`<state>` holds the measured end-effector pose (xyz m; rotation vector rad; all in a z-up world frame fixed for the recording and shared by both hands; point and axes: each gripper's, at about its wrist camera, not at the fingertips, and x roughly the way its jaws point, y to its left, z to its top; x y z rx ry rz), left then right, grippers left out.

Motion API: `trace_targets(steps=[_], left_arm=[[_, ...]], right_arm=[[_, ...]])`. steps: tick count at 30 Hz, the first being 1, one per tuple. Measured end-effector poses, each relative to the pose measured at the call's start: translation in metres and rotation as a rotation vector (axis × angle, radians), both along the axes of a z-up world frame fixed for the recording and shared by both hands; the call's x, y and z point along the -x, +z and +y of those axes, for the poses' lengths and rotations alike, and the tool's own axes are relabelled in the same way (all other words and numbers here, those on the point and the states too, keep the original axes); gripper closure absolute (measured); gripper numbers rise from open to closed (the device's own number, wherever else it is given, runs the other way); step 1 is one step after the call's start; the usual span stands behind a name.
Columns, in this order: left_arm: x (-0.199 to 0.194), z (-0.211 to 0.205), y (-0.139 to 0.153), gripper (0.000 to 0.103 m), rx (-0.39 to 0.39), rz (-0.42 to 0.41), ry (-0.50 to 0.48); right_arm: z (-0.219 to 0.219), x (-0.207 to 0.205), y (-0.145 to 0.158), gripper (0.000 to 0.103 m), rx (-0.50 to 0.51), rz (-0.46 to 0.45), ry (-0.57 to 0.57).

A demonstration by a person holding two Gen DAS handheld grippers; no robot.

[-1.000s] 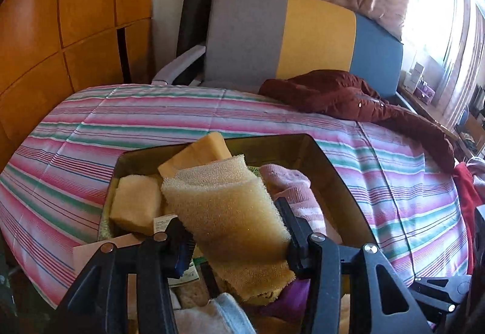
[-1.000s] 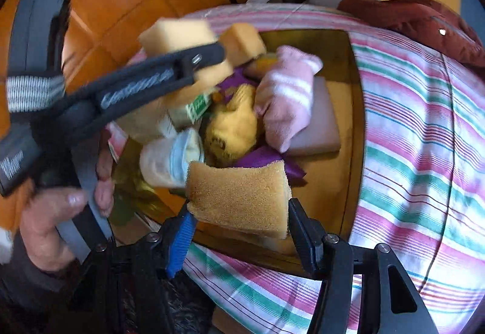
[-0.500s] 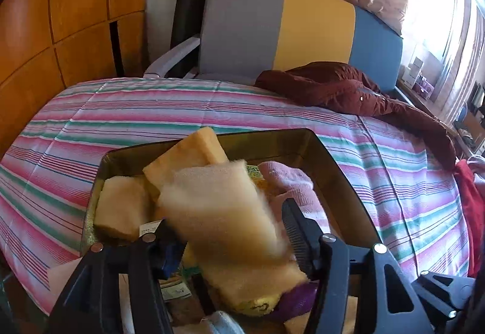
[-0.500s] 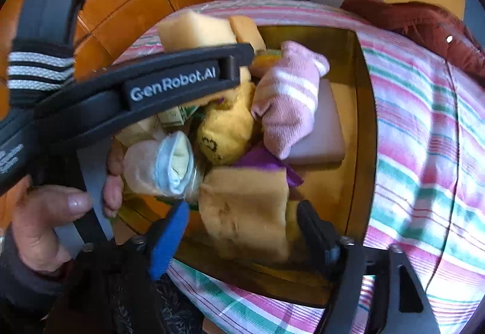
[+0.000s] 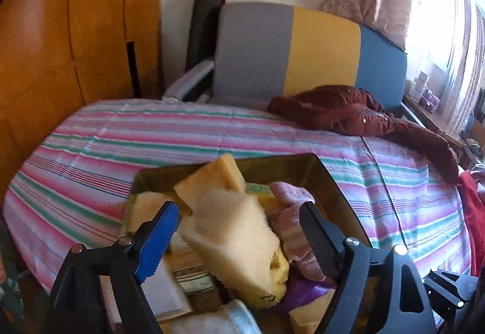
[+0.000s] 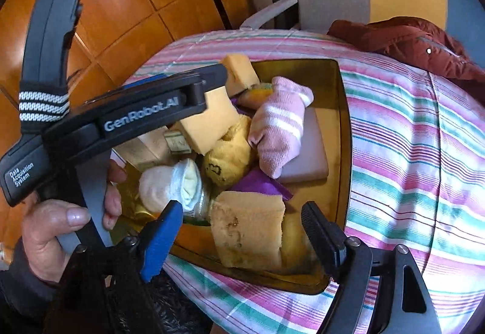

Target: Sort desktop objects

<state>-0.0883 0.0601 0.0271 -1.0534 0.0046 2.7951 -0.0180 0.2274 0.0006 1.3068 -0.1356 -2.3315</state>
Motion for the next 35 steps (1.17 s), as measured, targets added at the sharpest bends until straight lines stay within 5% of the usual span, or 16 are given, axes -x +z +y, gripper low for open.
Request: trace_targets(steps=[19,25,35], left_arm=[[-0.079,-0.005,0.061,0.019,0.086,0.198,0.184],[-0.078,-0.010,0.055,0.019,0.026,0.130,0.179],[-0.082,-0.007,0.043,0.034,0.062,0.144,0.209]], right_arm=[[-0.005,-0.029,0.005,0.015,-0.029,0.075,-0.028],[-0.003,-0.035,0.006,0.014,-0.030,0.080,-0.039],[0.007,-0.035,0.005,0.012,-0.037,0.096,-0.076]])
